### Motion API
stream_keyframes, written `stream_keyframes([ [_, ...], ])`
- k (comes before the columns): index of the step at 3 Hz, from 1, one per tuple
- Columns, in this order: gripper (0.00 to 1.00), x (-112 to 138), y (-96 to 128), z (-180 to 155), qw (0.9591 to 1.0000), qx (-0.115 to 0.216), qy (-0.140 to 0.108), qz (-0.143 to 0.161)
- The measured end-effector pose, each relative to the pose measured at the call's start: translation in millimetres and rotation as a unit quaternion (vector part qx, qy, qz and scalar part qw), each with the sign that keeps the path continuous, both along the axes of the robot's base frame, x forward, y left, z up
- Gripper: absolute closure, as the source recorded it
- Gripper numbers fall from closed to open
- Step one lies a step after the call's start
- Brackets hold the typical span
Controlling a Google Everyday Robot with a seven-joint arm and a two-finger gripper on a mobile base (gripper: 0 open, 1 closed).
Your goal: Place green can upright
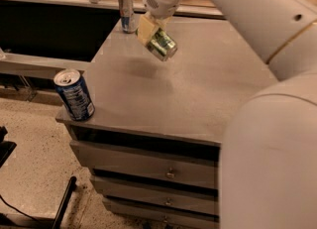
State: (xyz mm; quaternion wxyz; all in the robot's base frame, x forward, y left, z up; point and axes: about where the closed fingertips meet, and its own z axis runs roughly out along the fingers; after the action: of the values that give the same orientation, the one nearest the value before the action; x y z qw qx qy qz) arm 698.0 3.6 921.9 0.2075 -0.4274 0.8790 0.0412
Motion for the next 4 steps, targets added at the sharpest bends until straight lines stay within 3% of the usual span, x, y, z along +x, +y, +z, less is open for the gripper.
stream_keyframes([
  [1,1.00,-24.0,-7.8,36.2,0.9934,0.103,-0.044,0.024],
  [2,1.00,-56.6,7.6,48.8,0.9736,0.201,-0.078,0.075],
  [3,1.00,-78.7,11.2,59.1,0.9476,0.276,-0.128,0.098],
  [4,1.00,-75.0,-17.8,82.3,0.9337,0.299,-0.182,0.075],
])
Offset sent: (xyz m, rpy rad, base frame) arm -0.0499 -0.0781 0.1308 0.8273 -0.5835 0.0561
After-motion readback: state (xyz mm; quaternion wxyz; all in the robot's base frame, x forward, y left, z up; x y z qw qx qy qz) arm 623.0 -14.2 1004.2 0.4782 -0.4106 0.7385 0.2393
